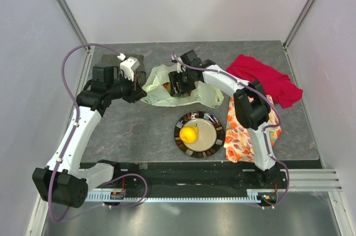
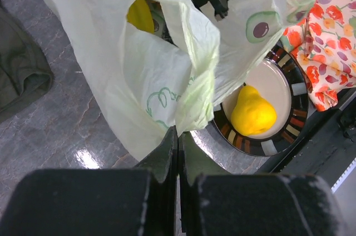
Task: Take the fake fruits out of the plastic bag
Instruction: Take out the fake fruit from the plastic bag.
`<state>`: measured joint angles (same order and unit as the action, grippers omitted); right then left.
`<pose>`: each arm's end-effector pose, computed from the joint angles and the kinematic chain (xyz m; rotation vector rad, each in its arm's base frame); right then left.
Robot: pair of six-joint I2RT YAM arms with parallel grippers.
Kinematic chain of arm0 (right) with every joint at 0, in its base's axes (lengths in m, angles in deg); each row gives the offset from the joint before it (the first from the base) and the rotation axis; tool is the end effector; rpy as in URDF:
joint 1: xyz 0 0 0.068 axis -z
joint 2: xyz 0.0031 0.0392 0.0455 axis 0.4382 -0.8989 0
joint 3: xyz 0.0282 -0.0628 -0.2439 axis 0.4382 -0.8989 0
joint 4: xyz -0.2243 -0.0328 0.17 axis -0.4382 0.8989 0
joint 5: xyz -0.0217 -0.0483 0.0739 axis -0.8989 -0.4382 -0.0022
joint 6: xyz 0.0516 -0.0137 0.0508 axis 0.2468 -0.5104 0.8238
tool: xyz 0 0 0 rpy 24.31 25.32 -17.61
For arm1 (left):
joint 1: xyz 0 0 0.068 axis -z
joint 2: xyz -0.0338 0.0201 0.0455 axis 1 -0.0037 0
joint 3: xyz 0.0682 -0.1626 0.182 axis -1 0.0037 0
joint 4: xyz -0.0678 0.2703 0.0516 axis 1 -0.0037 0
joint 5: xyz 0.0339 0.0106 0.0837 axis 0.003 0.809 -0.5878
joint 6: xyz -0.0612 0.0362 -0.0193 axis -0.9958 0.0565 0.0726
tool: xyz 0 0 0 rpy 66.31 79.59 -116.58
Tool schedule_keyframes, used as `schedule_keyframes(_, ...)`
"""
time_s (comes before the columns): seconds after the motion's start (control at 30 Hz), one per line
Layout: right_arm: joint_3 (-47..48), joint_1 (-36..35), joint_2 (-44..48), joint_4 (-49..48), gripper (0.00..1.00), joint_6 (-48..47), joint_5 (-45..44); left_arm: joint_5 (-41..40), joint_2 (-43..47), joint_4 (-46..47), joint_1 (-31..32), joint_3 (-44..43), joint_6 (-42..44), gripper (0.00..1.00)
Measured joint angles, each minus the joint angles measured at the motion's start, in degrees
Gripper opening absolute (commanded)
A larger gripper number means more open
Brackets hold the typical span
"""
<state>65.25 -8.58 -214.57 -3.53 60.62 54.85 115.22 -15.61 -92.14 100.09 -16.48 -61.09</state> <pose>0.4054 0.3052 0.1683 -0.6691 2.5443 0.7505 0.2729 -0.0812 0.3112 0.5306 2.1307 -0.6638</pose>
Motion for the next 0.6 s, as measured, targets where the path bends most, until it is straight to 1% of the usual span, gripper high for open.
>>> schedule_keyframes(0.2,1.55,2.97,-4.20,-2.21,0.79,10.51,1.05,0.20,0.04,-1.25,0.00,0.00,0.04,0.02)
schedule_keyframes(0.4,3.96,3.04,-7.50,-6.64,0.79,18.60,3.89,1.27,0.83,-3.67,-0.02,0.76,0.42,0.02)
schedule_keyframes(0.6,4.26,2.69,-8.15,-8.59,0.80,21.33,5.60,2.21,2.80,-7.48,-0.02,1.20,2.25,0.02)
